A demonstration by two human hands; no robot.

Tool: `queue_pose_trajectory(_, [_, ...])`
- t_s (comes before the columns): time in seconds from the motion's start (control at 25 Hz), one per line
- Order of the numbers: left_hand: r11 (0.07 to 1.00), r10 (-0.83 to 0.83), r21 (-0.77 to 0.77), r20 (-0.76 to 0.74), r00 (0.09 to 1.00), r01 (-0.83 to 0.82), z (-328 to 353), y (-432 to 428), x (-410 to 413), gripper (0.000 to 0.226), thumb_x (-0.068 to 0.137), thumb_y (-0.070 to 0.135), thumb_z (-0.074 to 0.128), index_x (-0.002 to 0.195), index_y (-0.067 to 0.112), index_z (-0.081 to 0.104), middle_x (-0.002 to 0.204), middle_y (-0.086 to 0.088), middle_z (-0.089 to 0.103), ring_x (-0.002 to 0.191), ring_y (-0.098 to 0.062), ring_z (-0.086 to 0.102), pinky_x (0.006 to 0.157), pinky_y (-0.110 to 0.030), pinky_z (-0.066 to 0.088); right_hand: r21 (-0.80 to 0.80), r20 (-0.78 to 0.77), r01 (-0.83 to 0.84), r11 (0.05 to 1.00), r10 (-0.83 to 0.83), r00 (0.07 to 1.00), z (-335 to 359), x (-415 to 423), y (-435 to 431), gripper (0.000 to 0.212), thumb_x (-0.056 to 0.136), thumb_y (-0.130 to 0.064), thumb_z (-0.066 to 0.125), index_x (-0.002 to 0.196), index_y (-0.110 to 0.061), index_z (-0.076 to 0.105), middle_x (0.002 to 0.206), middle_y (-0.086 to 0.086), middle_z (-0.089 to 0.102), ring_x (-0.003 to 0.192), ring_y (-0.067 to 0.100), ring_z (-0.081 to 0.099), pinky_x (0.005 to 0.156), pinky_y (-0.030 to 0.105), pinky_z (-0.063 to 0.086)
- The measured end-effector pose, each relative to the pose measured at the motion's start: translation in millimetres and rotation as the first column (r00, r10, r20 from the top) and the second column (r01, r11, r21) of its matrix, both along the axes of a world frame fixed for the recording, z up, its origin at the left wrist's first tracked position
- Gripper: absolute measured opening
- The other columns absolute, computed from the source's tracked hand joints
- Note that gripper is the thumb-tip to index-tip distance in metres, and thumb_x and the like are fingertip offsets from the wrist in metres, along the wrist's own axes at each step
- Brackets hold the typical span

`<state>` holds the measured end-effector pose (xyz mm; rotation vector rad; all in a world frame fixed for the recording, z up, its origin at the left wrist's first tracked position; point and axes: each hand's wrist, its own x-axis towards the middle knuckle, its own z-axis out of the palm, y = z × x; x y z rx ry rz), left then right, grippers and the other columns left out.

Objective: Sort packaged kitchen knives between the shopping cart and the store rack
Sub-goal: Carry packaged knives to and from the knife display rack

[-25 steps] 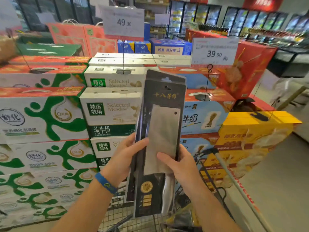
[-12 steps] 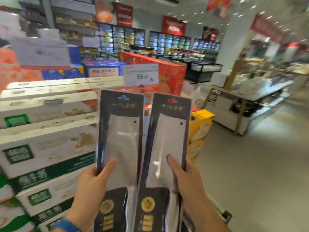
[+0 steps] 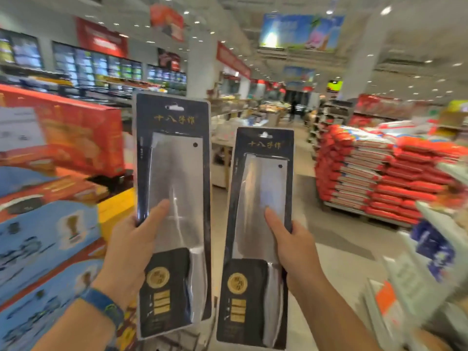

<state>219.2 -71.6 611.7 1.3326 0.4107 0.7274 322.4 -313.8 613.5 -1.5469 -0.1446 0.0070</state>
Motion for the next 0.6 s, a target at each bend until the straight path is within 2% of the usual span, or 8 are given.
queue_pose_trajectory(0.08, [0.992, -0.120, -0.029, -0.007, 0.993, 0.120, 1.5, -41.6, 32.0, 0.069, 0.049, 0.070, 0.083, 0.090, 0.016, 0.074, 0.079, -0.011, 0.075, 0.072, -0.032, 0.073, 0.066, -0.053, 0.060, 0.008, -0.006, 0.084, 0.996, -0.083, 0.996, 5.3, 10.7, -48.8, 0.040, 0.079, -0.062, 0.077, 0.100, -0.028, 0.075, 0.090, -0.009, 0.080, 0.083, 0.013, 0.078, 0.081, 0.042, 0.063])
queue_pose_trajectory(0.12, [0.983, -0.181, -0.030, -0.006, 0.984, 0.180, 1.5, -64.2, 46.1, 0.067, 0.050, 0.070, 0.083, 0.093, 0.019, 0.075, 0.084, -0.014, 0.075, 0.078, -0.038, 0.073, 0.071, -0.060, 0.059, 0.015, -0.006, 0.124, 0.992, -0.124, 0.992, 6.2, 15.6, -73.7, 0.042, 0.080, -0.062, 0.077, 0.103, -0.027, 0.075, 0.092, -0.009, 0.080, 0.085, 0.014, 0.078, 0.083, 0.043, 0.063])
queue_pose_trajectory(0.2, [0.953, -0.303, -0.005, -0.009, 0.953, 0.303, 0.5, -116.5, 77.7, 0.061, 0.051, 0.070, 0.083, 0.092, 0.025, 0.076, 0.087, -0.015, 0.076, 0.080, -0.041, 0.073, 0.074, -0.066, 0.056, 0.047, 0.011, 0.207, 0.977, -0.208, 0.978, 8.3, 24.4, -132.0, 0.039, 0.084, -0.057, 0.076, 0.107, -0.026, 0.076, 0.096, -0.007, 0.080, 0.090, 0.016, 0.077, 0.084, 0.041, 0.063])
queue_pose_trajectory(0.32, [0.895, -0.446, 0.012, -0.005, 0.895, 0.446, 2.7, -203.8, 121.4, 0.058, 0.049, 0.068, 0.084, 0.091, 0.028, 0.078, 0.088, -0.014, 0.077, 0.080, -0.037, 0.074, 0.078, -0.062, 0.058, 0.062, 0.039, 0.330, 0.942, -0.333, 0.942, 13.0, 35.7, -224.6, 0.034, 0.087, -0.052, 0.075, 0.106, -0.024, 0.077, 0.095, -0.006, 0.081, 0.089, 0.016, 0.078, 0.072, 0.030, 0.062])
queue_pose_trajectory(0.36, [0.871, -0.490, 0.009, 0.011, 0.871, 0.490, 3.9, -239.9, 136.7, 0.058, 0.050, 0.067, 0.084, 0.092, 0.027, 0.079, 0.090, -0.013, 0.077, 0.082, -0.035, 0.075, 0.080, -0.059, 0.058, 0.062, 0.054, 0.377, 0.924, -0.380, 0.923, 15.1, 39.3, -260.8, 0.034, 0.087, -0.052, 0.075, 0.105, -0.023, 0.077, 0.095, -0.006, 0.081, 0.089, 0.016, 0.078, 0.072, 0.030, 0.062])
queue_pose_trajectory(0.44, [0.829, -0.559, 0.008, 0.031, 0.829, 0.559, 4.4, -304.4, 161.5, 0.054, 0.052, 0.065, 0.084, 0.092, 0.029, 0.079, 0.090, -0.010, 0.078, 0.082, -0.030, 0.075, 0.076, -0.050, 0.060, 0.061, 0.089, 0.463, 0.884, -0.467, 0.880, 18.7, 42.7, -323.9, 0.033, 0.087, -0.051, 0.077, 0.104, -0.023, 0.078, 0.095, -0.007, 0.081, 0.089, 0.015, 0.078, 0.073, 0.031, 0.061])
queue_pose_trajectory(0.52, [0.778, -0.628, 0.020, 0.034, 0.777, 0.628, 1.0, -368.5, 181.6, 0.053, 0.051, 0.067, 0.083, 0.090, 0.031, 0.079, 0.090, -0.006, 0.078, 0.082, -0.027, 0.076, 0.072, -0.042, 0.059, 0.081, 0.109, 0.554, 0.829, -0.560, 0.822, 16.5, 39.6, -385.2, 0.030, 0.086, -0.046, 0.079, 0.101, -0.021, 0.078, 0.092, -0.008, 0.081, 0.086, 0.012, 0.078, 0.064, 0.023, 0.060])
queue_pose_trajectory(0.6, [0.723, -0.691, 0.021, 0.012, 0.723, 0.690, -9.8, -433.4, 195.0, 0.054, 0.052, 0.070, 0.082, 0.087, 0.029, 0.079, 0.089, -0.005, 0.078, 0.083, -0.025, 0.075, 0.077, -0.045, 0.060, 0.080, 0.101, 0.649, 0.757, -0.653, 0.750, 9.4, 28.9, -446.4, 0.036, 0.082, -0.048, 0.081, 0.101, -0.018, 0.079, 0.091, -0.007, 0.081, 0.085, 0.013, 0.078, 0.068, 0.029, 0.063])
